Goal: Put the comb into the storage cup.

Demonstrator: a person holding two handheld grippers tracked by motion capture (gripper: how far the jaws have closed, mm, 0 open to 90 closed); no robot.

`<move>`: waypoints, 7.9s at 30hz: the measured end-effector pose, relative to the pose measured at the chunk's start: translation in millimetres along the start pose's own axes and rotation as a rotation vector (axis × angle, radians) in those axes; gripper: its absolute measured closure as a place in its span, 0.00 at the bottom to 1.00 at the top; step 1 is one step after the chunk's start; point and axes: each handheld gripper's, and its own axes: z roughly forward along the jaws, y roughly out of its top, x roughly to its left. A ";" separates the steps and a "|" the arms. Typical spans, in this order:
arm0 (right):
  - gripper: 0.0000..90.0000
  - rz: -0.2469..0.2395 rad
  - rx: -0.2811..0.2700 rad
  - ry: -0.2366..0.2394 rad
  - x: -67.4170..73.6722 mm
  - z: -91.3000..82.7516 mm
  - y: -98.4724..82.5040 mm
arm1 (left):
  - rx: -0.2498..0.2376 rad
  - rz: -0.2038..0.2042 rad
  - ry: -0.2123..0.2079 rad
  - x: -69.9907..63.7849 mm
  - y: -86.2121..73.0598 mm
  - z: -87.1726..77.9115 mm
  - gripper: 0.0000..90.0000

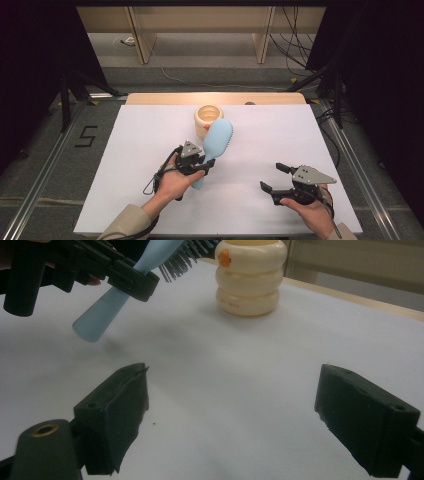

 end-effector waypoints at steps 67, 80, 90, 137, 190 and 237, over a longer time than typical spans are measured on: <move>0.16 0.132 0.034 0.198 59.7 86.4 12.9 | -0.031 -0.003 -0.041 -19.3 2.7 0.7 0.77; 0.16 0.129 0.037 0.213 64.4 91.7 13.1 | -0.024 -0.007 -0.055 -23.1 2.1 1.6 0.77; 0.16 0.132 0.045 0.225 68.1 97.1 12.7 | -0.024 -0.004 -0.067 -28.0 1.9 1.7 0.77; 0.17 0.147 0.064 0.253 77.0 115.0 12.2 | -0.020 -0.009 -0.095 -36.4 -0.9 6.6 0.77; 0.72 0.490 0.146 0.377 65.2 120.1 6.7 | 0.034 -0.122 -0.103 -31.9 0.6 8.1 0.75; 0.73 0.765 0.102 0.502 57.2 117.0 3.2 | 0.037 -0.064 -0.130 -30.9 9.3 3.6 0.56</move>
